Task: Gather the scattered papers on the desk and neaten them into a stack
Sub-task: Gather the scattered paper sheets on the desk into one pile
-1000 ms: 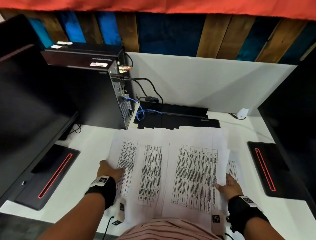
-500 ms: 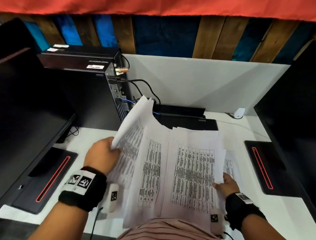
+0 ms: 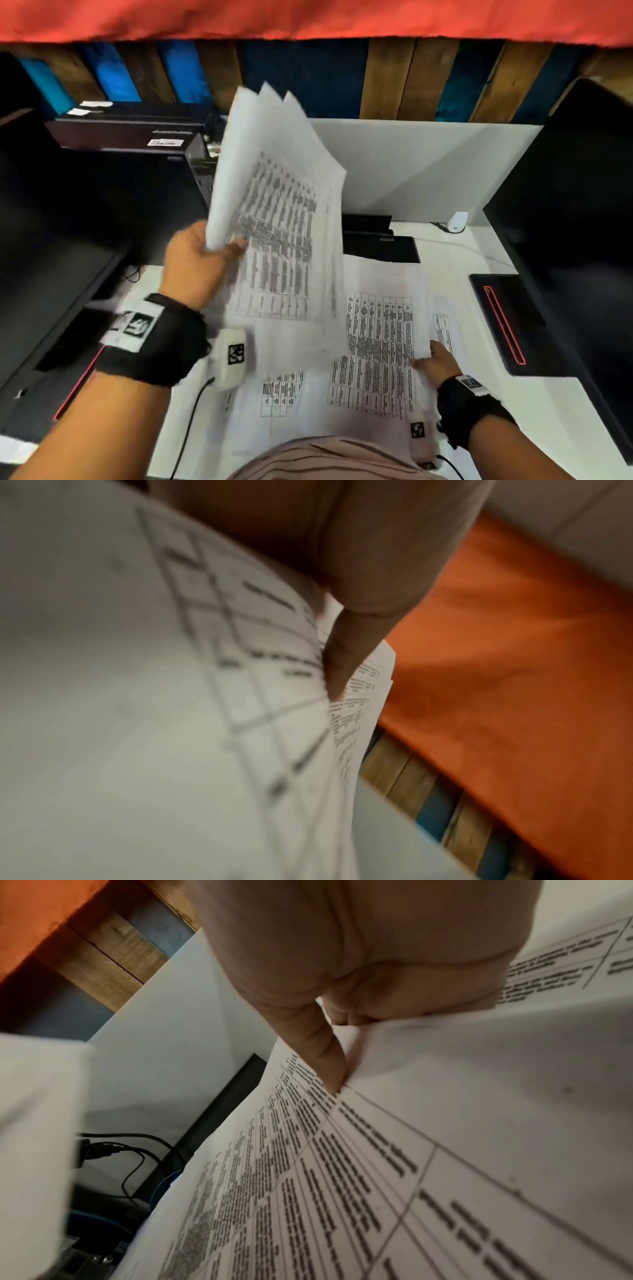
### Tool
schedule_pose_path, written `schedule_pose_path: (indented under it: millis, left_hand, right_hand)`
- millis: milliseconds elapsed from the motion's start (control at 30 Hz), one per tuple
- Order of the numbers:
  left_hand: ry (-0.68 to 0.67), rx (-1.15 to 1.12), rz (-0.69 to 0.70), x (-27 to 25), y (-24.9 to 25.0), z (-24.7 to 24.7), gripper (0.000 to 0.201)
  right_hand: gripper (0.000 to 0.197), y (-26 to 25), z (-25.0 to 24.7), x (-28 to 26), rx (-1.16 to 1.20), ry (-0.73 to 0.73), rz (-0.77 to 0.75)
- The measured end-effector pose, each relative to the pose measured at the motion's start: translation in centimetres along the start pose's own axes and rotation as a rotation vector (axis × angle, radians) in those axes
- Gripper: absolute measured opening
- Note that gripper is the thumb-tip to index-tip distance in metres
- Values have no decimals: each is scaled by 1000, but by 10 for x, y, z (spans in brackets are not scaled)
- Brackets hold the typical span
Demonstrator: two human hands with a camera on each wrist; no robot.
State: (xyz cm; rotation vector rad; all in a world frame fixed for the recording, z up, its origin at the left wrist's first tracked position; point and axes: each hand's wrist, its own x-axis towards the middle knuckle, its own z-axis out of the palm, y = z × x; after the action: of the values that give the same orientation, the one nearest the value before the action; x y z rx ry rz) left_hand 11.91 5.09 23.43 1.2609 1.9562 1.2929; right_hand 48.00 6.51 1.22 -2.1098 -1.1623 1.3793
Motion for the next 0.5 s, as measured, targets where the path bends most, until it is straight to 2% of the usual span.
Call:
schedule_pose_path:
  millis: [100, 167, 200, 267, 333, 367, 400, 500]
  left_hand:
    - [-156, -90, -289, -6, -60, 48, 25]
    - [-301, -1, -412, -19, -96, 78, 34]
    - [-366, 89, -461, -27, -112, 88, 42]
    - [-414, 213, -530, -38, -138, 106, 71]
    - [-370, 217, -562, -49, -149, 121, 94]
    - [-372, 214, -545, -53, -150, 128, 96]
    - [-410, 204, -530, -57, -149, 137, 94]
    - [-642, 193, -467, -68, -152, 160, 75]
  right_hand:
    - [39, -1, -2, 3, -19, -29, 11]
    - [39, -1, -4, 5, -34, -15, 11]
    - [40, -3, -2, 4, -48, -16, 23]
    - [47, -6, 0, 1, -43, -11, 44]
    - [55, -11, 4, -2, -26, -15, 51]
    - [56, -11, 7, -2, -13, -9, 33]
    - [57, -12, 11, -2, -2, -4, 23]
    - [63, -9, 18, -4, 0, -28, 5]
